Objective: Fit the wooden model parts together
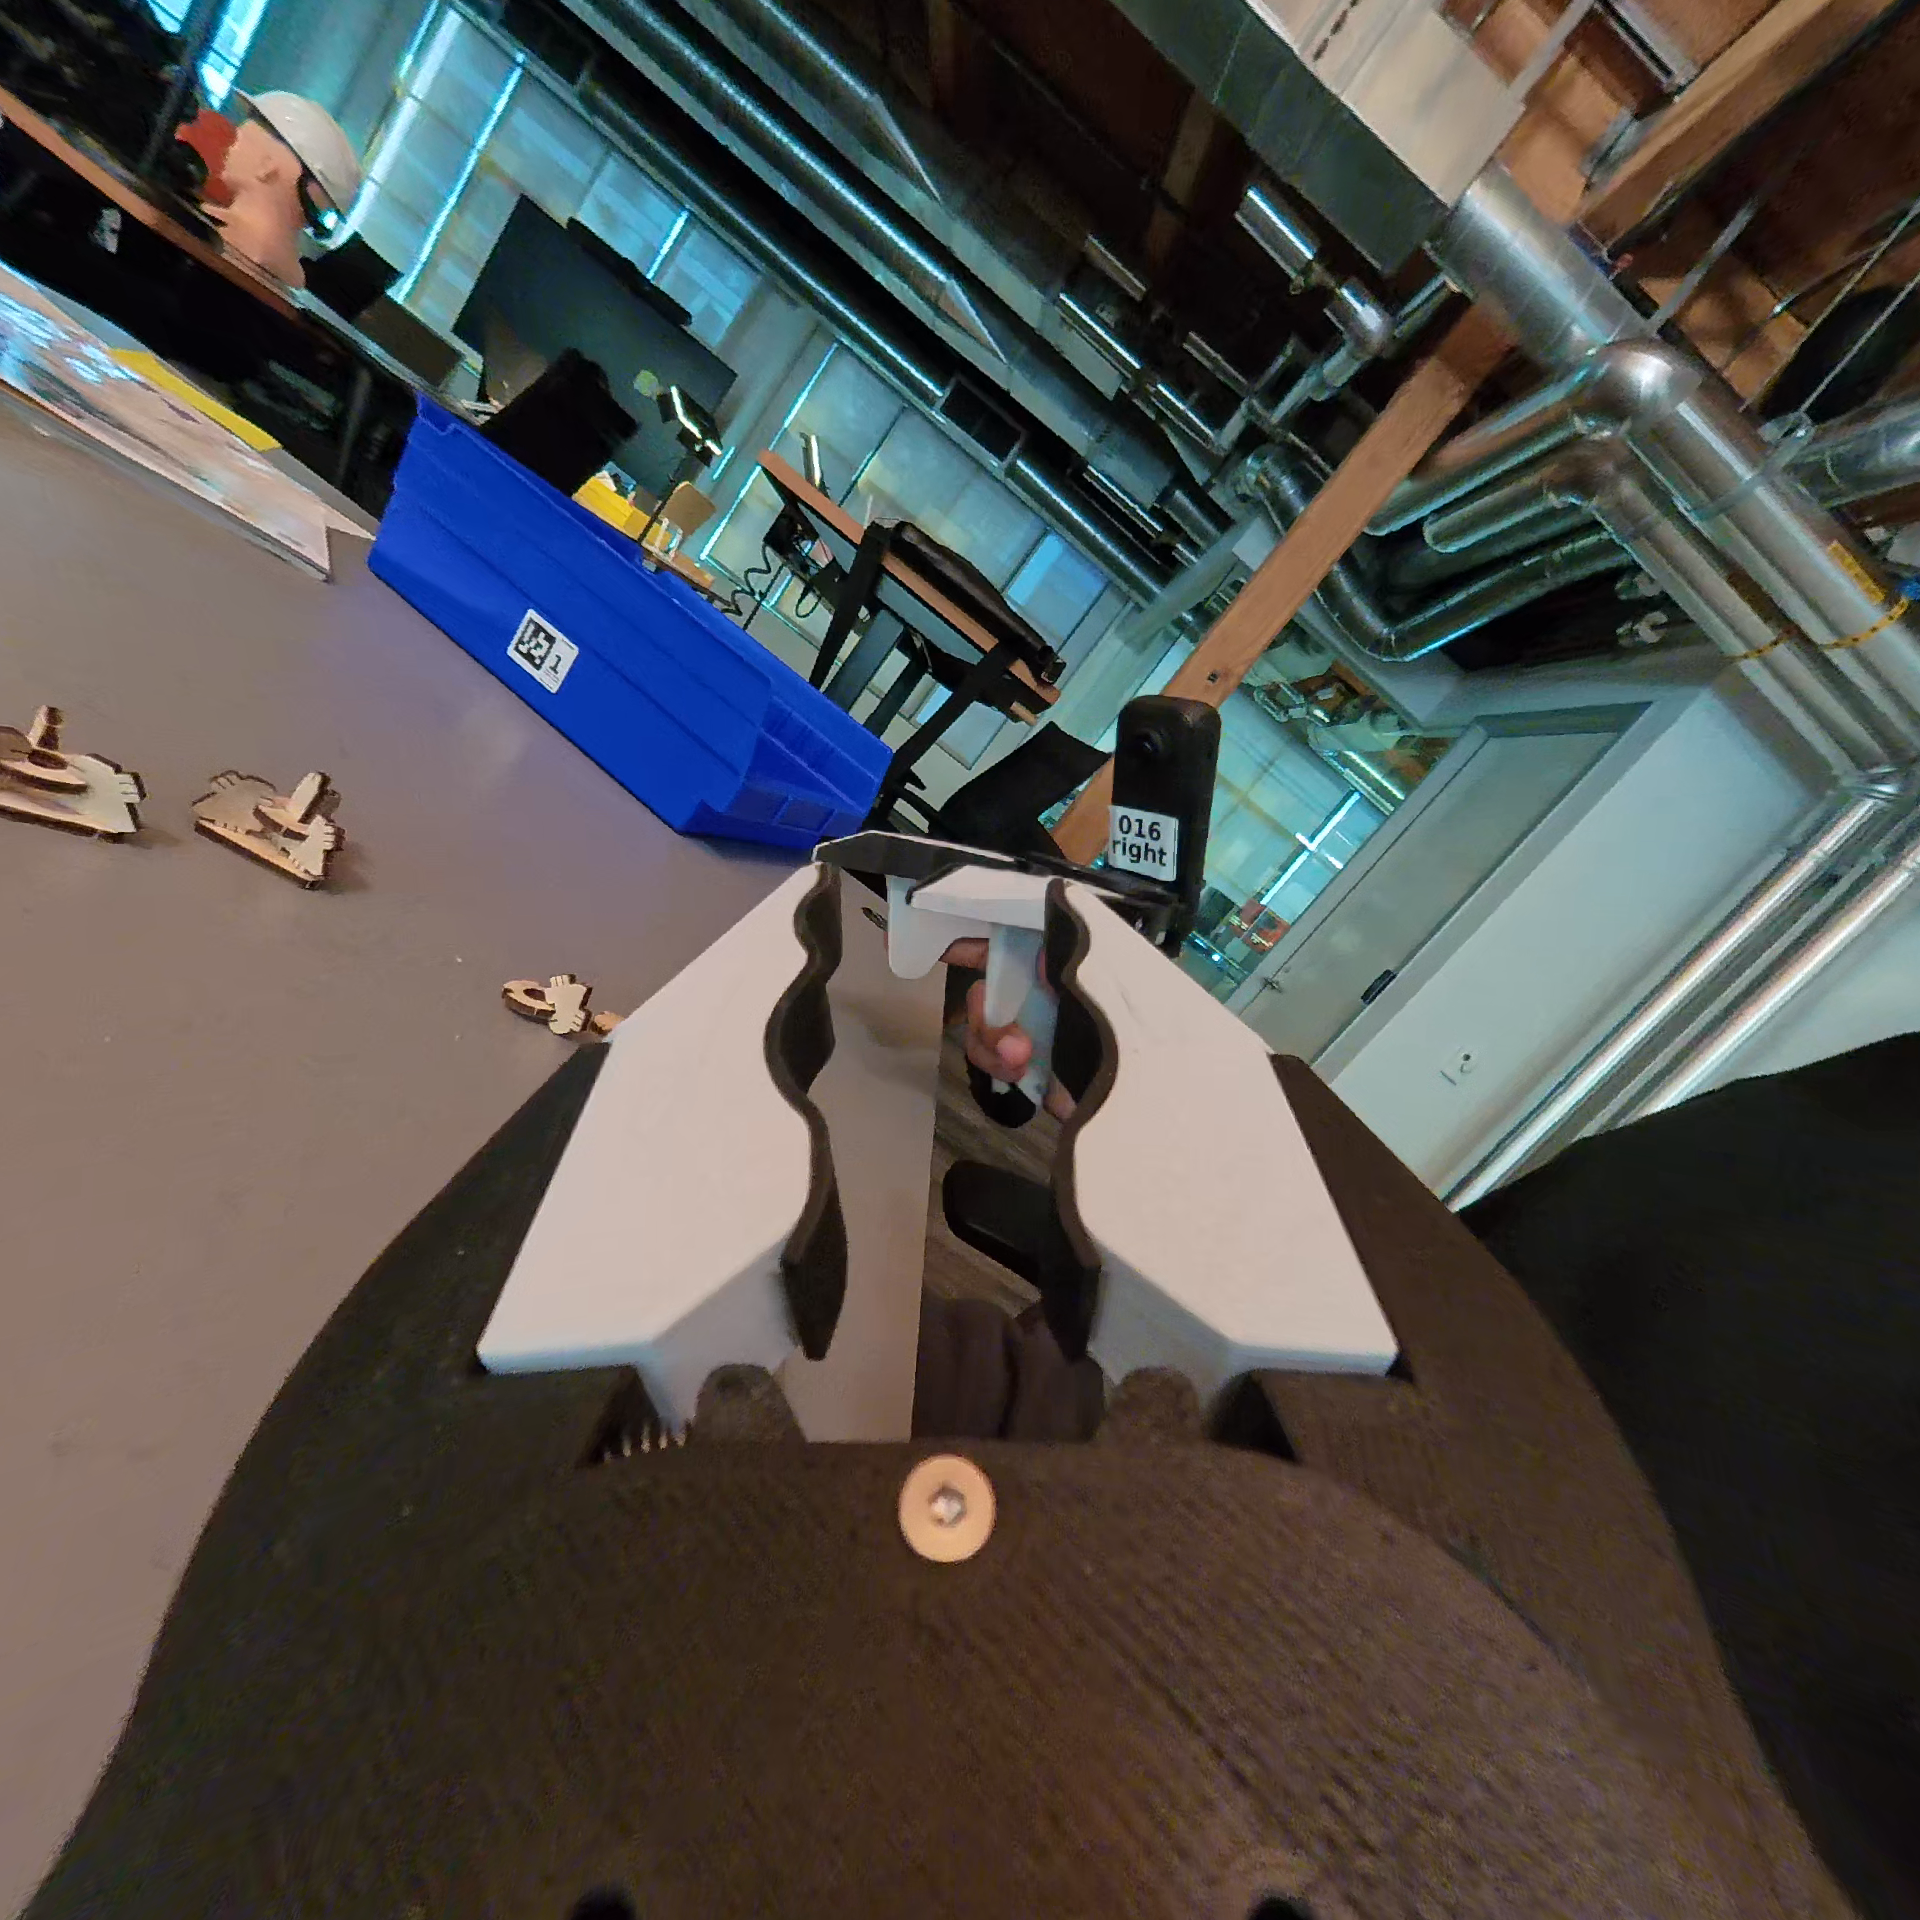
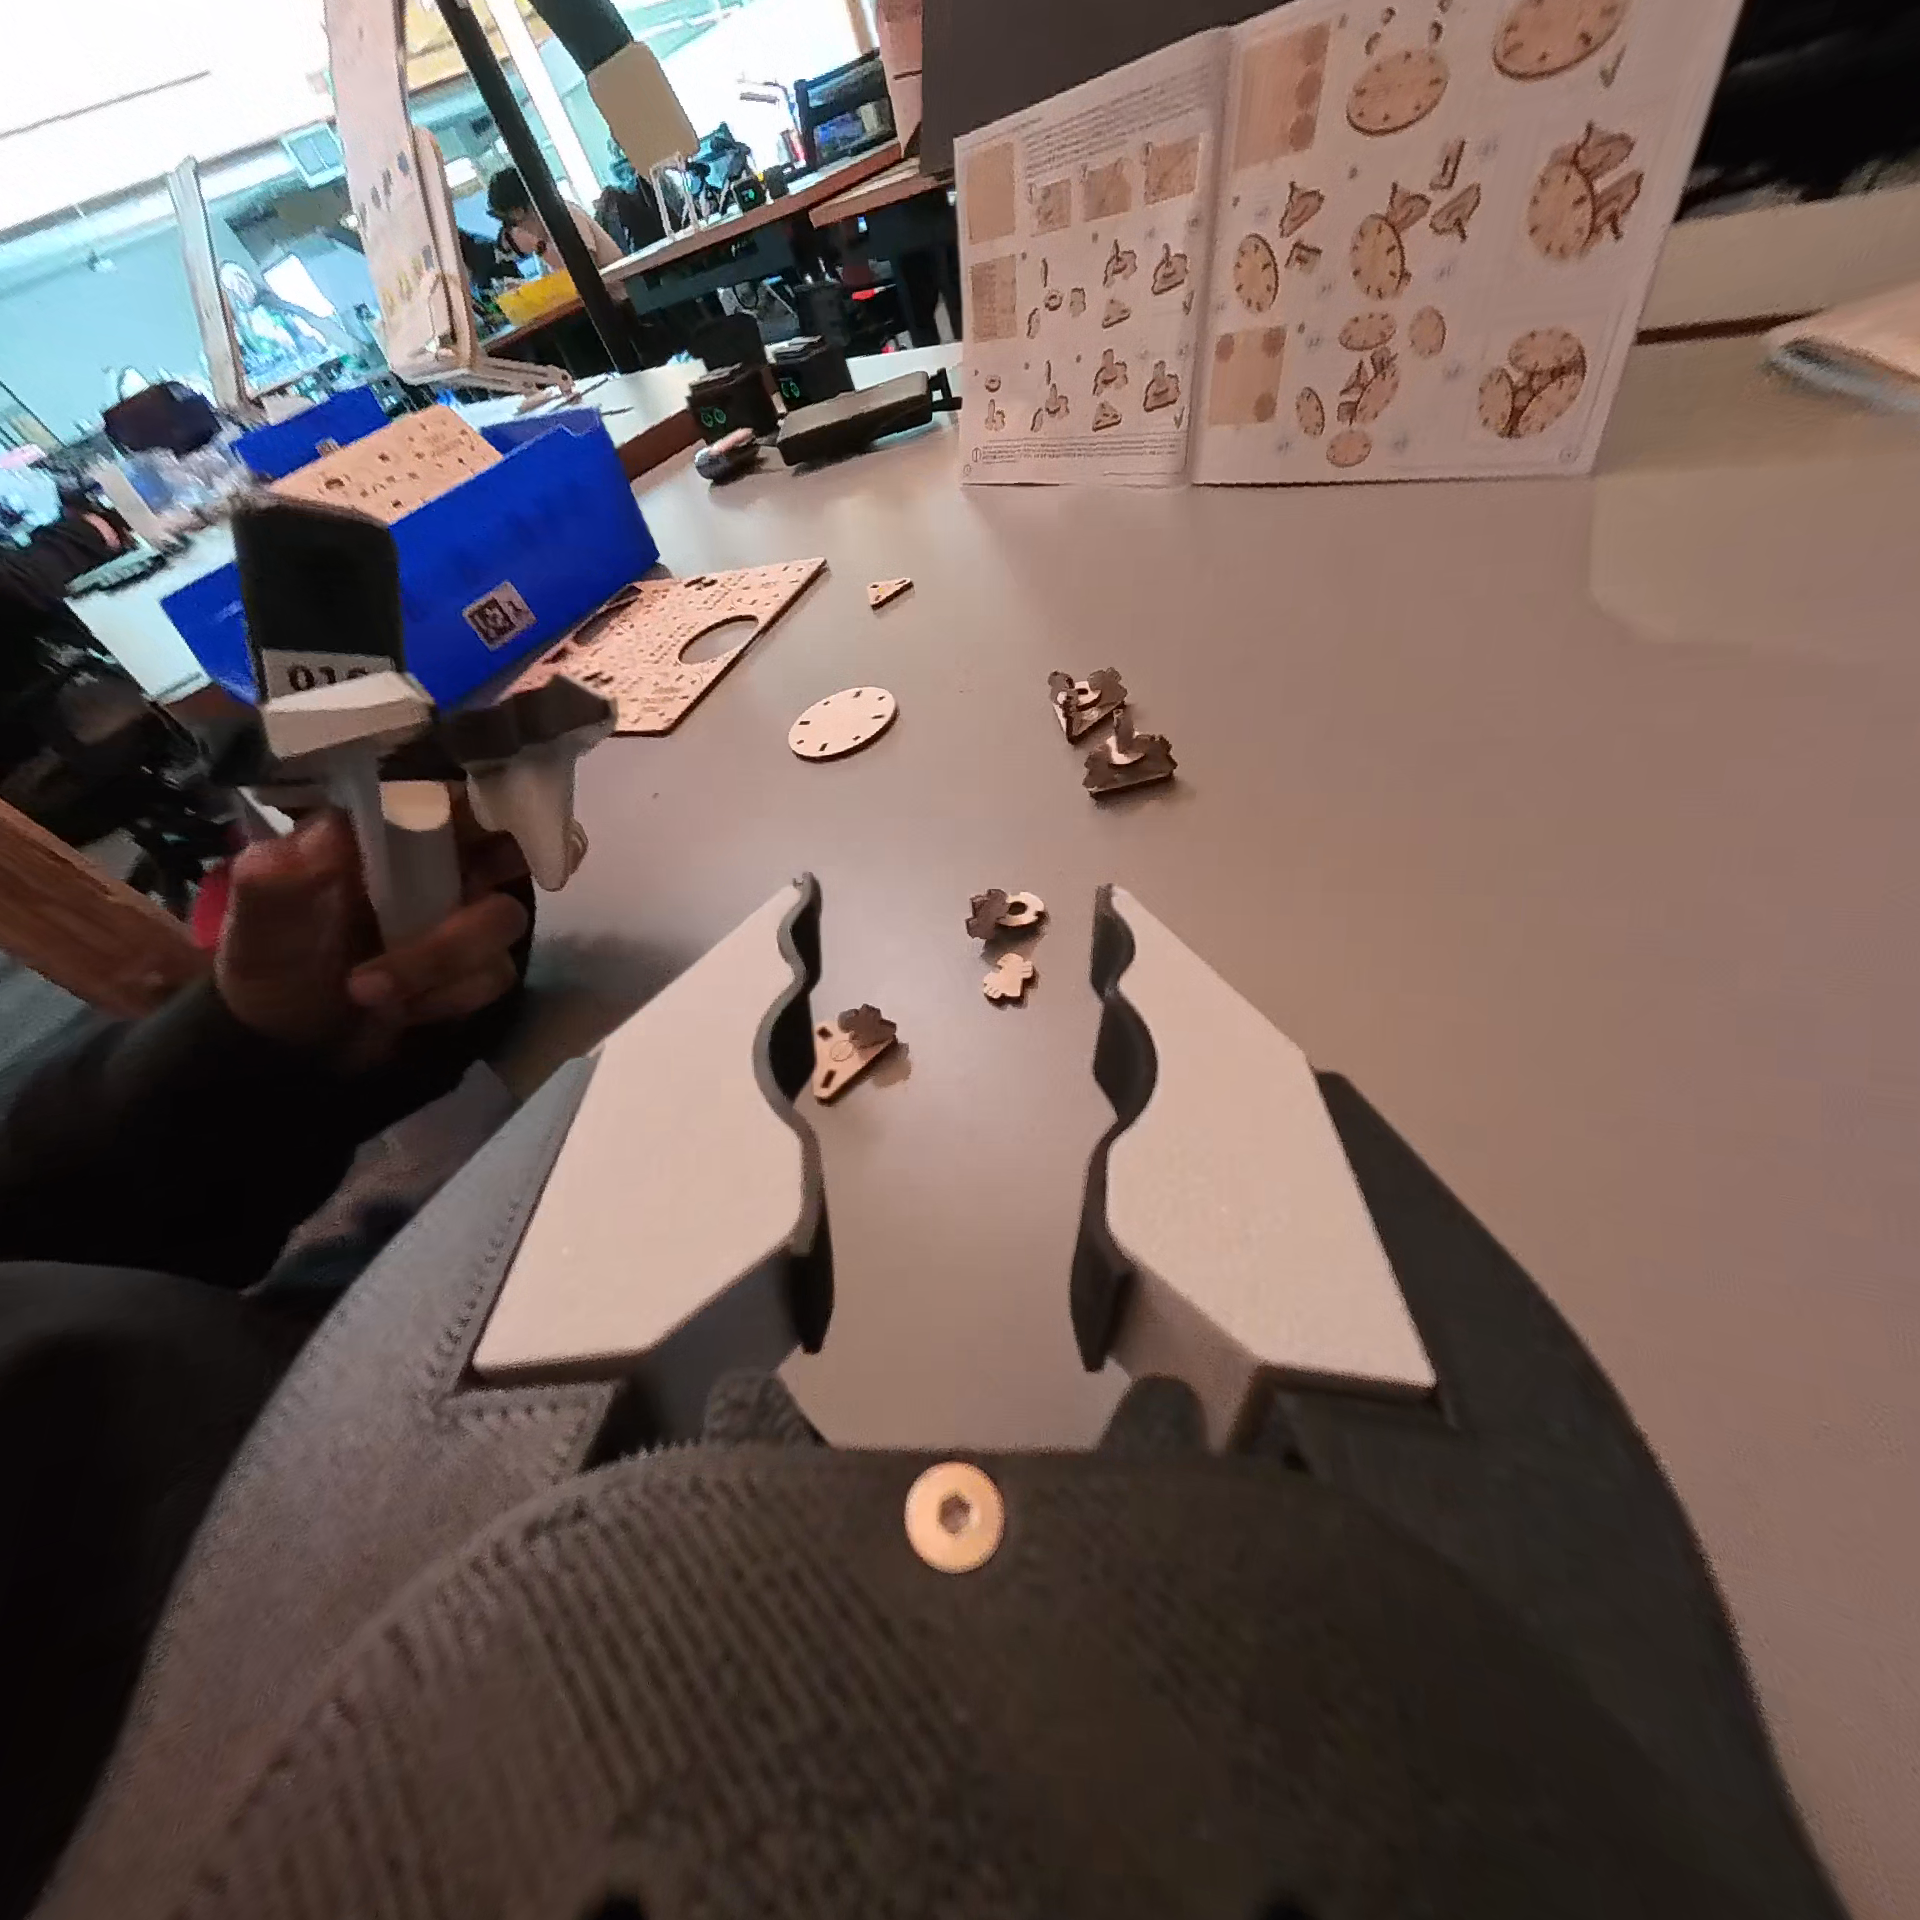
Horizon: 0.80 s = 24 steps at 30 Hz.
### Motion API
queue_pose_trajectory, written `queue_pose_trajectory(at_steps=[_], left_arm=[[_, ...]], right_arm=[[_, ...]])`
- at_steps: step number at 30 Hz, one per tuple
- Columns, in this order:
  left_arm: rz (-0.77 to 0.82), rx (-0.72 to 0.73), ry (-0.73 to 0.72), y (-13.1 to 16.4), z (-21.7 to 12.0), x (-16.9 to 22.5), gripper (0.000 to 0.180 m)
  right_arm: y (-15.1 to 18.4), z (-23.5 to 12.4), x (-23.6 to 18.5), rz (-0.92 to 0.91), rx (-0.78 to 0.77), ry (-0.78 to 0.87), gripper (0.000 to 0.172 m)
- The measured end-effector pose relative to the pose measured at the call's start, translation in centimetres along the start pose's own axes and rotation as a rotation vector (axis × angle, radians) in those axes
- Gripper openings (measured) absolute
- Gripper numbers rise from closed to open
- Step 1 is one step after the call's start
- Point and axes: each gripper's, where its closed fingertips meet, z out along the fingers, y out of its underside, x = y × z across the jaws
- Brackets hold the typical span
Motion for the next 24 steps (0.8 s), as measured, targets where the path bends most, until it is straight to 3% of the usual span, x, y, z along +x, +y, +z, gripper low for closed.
queue_pose_trajectory(at_steps=[5, 8, 17, 24], left_arm=[[-0.044, -0.033, -0.009, 0.2, 0.4, -0.5, 0.039], [-0.054, -0.08, -0.143, 0.5, 0.9, -2.8, 0.038], [0.044, -0.53, -0.474, 5.4, 3.8, -8.9, 0.031], [0.03, -0.622, -0.546, 6.8, 4.9, -10.7, 0.023]], right_arm=[[1.5, 0.3, 1.0, -0.138, -0.032, 0.071, 0.046], [2.2, 0.6, 1.6, -0.159, -0.058, 0.085, 0.045], [0.9, 3.2, 3.4, -0.242, -0.109, 0.116, 0.037], [1.2, 6.0, 4.5, -0.372, -0.191, 0.141, 0.03]])
